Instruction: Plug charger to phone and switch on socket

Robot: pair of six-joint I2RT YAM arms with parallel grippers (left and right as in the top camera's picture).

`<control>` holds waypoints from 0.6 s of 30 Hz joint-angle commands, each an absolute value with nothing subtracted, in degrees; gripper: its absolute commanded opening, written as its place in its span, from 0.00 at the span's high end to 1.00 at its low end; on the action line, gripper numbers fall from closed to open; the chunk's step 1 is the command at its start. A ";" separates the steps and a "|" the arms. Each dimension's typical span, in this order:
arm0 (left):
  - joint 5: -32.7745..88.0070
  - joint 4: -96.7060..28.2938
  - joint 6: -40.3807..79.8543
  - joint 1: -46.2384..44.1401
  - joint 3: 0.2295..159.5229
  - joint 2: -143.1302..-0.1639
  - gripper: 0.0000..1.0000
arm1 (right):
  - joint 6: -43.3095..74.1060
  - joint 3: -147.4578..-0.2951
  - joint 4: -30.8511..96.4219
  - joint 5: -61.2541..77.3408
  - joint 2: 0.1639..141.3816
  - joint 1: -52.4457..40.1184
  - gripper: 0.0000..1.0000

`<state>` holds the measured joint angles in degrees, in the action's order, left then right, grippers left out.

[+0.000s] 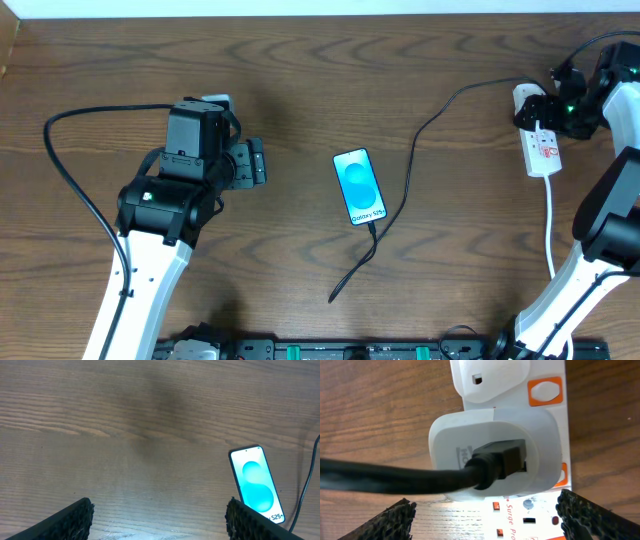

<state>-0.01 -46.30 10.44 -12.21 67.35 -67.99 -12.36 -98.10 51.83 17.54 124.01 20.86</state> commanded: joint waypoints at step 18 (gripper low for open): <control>-0.71 -46.46 9.89 -12.16 67.61 -68.10 0.16 | -11.16 -94.87 47.24 22.48 121.99 20.64 0.11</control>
